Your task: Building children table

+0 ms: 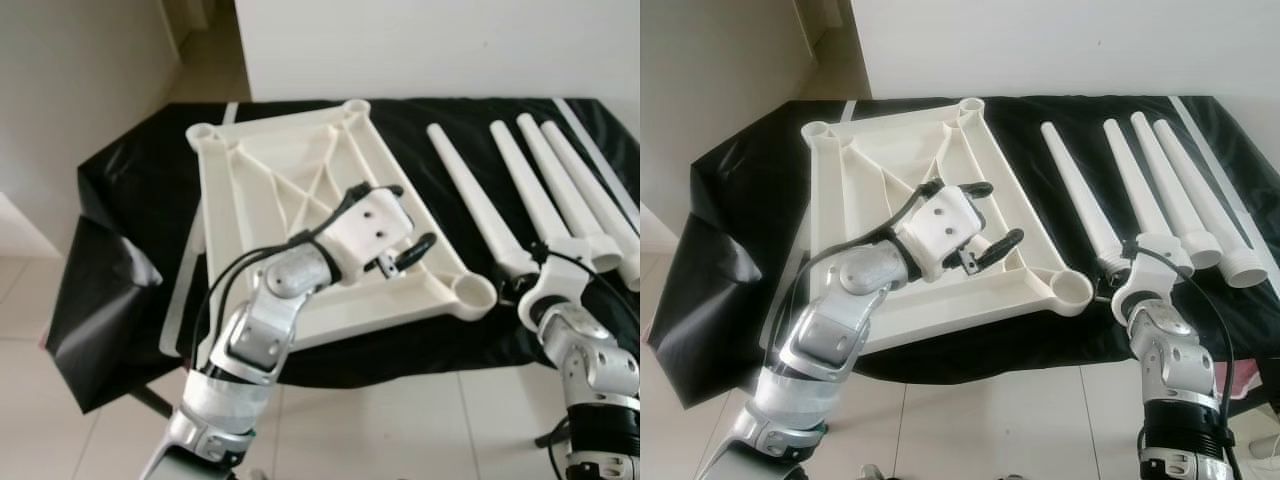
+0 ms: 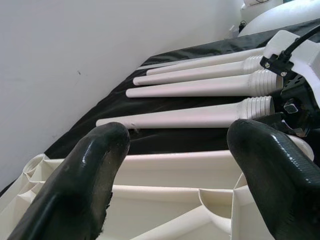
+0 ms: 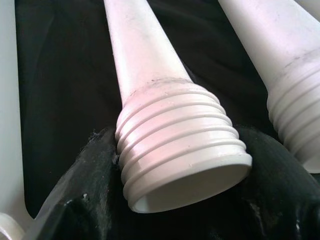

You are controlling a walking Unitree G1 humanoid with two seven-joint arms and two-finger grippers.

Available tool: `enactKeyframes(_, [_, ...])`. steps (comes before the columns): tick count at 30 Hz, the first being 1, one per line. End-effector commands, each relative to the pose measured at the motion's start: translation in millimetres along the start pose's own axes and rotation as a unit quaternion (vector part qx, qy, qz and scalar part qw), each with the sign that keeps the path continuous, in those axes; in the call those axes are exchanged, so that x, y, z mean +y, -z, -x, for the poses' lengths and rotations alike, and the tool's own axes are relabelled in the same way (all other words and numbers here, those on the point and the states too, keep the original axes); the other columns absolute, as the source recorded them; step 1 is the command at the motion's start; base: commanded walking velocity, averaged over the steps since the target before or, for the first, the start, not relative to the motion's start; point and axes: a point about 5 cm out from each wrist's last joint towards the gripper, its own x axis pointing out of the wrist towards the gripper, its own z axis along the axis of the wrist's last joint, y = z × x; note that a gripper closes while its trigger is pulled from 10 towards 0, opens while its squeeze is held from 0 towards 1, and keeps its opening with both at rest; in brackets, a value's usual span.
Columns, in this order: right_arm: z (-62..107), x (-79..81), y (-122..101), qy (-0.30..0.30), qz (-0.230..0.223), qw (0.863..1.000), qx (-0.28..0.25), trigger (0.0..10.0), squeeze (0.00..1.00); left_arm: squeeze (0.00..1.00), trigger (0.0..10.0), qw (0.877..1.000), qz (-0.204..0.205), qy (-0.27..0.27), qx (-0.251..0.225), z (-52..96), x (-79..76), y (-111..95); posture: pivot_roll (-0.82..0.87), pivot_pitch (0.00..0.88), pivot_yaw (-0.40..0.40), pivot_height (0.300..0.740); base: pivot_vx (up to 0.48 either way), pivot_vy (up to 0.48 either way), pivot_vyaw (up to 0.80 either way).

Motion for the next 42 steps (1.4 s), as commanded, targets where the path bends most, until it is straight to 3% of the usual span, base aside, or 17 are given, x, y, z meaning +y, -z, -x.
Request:
enactKeyframes(1, [0.5, 2.1, -0.4, -0.003, 0.025, 1.0, 0.002, 0.0, 0.0, 0.0, 10.0, 0.999, -0.001, -0.033, -0.002, 0.1, 2.0, -2.5, -0.05, 0.074, 0.047, 0.74, 0.0, 0.0, 0.0])
enactKeyframes(4, [2.1, 2.4, -3.6, -0.001, 0.054, 0.999, -0.002, 0.0, 0.0, 0.0, 10.0, 0.999, 0.0, -0.032, -0.003, 0.0, 1.8, -2.8, -0.05, 0.075, 0.047, 0.74, 0.0, 0.0, 0.0])
enactKeyframes(5, [4.0, 2.4, -7.2, 0.005, 0.096, 0.995, -0.007, 10.0, 0.0, 0.0, 10.0, 1.0, 0.0, -0.031, -0.004, -0.1, 1.4, -3.2, -0.06, 0.074, 0.047, 0.74, 0.0, 0.0, 0.0])
enactKeyframes(12, [14.1, 12.0, -21.9, 0.002, 0.286, 0.958, -0.023, 10.0, 0.0, 0.0, 10.0, 1.0, 0.002, -0.028, -0.006, -0.6, -0.7, -4.2, -0.07, 0.074, 0.045, 0.74, 0.0, 0.0, 0.0])
enactKeyframes(15, [21.9, 18.9, -22.1, 0.003, 0.48, 0.877, -0.023, 10.0, 0.0, 0.0, 10.0, 1.0, 0.004, -0.026, -0.008, -1.4, -1.6, -4.9, -0.07, 0.075, 0.042, 0.74, 0.0, 0.0, 0.0])
enactKeyframes(18, [23.9, 19.7, -16.4, 0.0, 0.541, 0.841, -0.018, 10.0, 0.0, 0.0, 10.0, 1.0, 0.004, -0.027, -0.007, -1.6, -1.3, -4.9, -0.07, 0.077, 0.041, 0.74, 0.0, 0.0, 0.0])
enactKeyframes(19, [26.1, 18.1, -6.5, -0.008, 0.601, 0.799, -0.006, 10.0, 0.0, 0.0, 10.0, 1.0, 0.004, -0.028, -0.007, -1.8, -0.9, -4.8, -0.07, 0.08, 0.041, 0.74, 0.0, 0.0, 0.0])
enactKeyframes(23, [28.4, 12.0, 3.8, -0.008, 0.627, 0.779, 0.016, 10.0, 0.0, 0.0, 10.0, 1.0, 0.005, -0.03, -0.006, -1.5, -0.2, -4.3, -0.07, 0.081, 0.041, 0.74, 0.0, 0.0, 0.0])
enactKeyframes(24, [28.4, 12.0, 3.8, -0.008, 0.627, 0.779, 0.016, 10.0, 0.0, 0.0, 10.0, 1.0, 0.005, -0.03, -0.006, -1.5, -0.2, -4.3, -0.07, 0.081, 0.041, 0.74, 0.0, 0.0, 0.0])
enactKeyframes(25, [29.4, 9.5, 5.7, -0.004, 0.626, 0.779, 0.023, 10.0, 0.49, 0.0, 10.0, 1.0, 0.005, -0.03, -0.005, -1.3, 0.1, -4.1, -0.07, 0.085, 0.042, 0.74, 0.0, 0.0, 0.0])
enactKeyframes(26, [29.4, 9.5, 5.7, -0.004, 0.626, 0.779, 0.023, 10.0, 0.49, 0.0, 10.0, 1.0, 0.005, -0.03, -0.005, -1.3, 0.1, -4.1, -0.07, 0.085, 0.042, 0.74, 0.0, 0.0, 0.0])
enactKeyframes(27, [30.0, 6.4, 6.8, 0.0, 0.623, 0.782, 0.03, 10.0, 1.0, 0.0, 10.0, 1.0, 0.006, -0.03, -0.004, -1.1, 0.2, -3.9, -0.07, 0.089, 0.042, 0.74, 0.0, 0.0, 0.0])
enactKeyframes(34, [28.7, 2.2, 3.5, 0.019, 0.574, 0.818, 0.035, 10.0, 0.88, 0.0, 10.0, 0.999, 0.007, -0.031, -0.003, -1.1, 1.0, -3.4, -0.07, 0.094, 0.043, 0.74, 0.0, 0.0, 0.0])
enactKeyframes(35, [28.7, 2.8, 2.3, 0.021, 0.55, 0.834, 0.037, 10.0, 0.49, 0.0, 10.0, 0.999, 0.007, -0.032, -0.003, -1.1, 1.1, -3.5, -0.07, 0.095, 0.042, 0.74, 0.0, 0.0, 0.0])
enactKeyframes(36, [28.7, 2.8, 2.3, 0.021, 0.55, 0.834, 0.037, 10.0, 0.49, 0.0, 10.0, 0.999, 0.007, -0.032, -0.003, -1.1, 1.1, -3.5, -0.07, 0.095, 0.042, 0.74, 0.0, 0.0, 0.0])
enactKeyframes(37, [28.8, 3.6, 1.3, 0.022, 0.521, 0.852, 0.039, 10.0, 0.0, 0.0, 10.0, 0.999, 0.007, -0.033, -0.003, -1.1, 1.4, -3.5, -0.07, 0.095, 0.042, 0.74, 0.0, 0.0, 0.0])
enactKeyframes(42, [28.3, 7.3, -6.8, 0.03, 0.421, 0.906, 0.019, 10.0, 0.0, 0.0, 10.0, 0.999, 0.007, -0.033, -0.002, -0.9, 2.0, -3.5, -0.07, 0.095, 0.045, 0.74, 0.0, 0.0, 0.0])
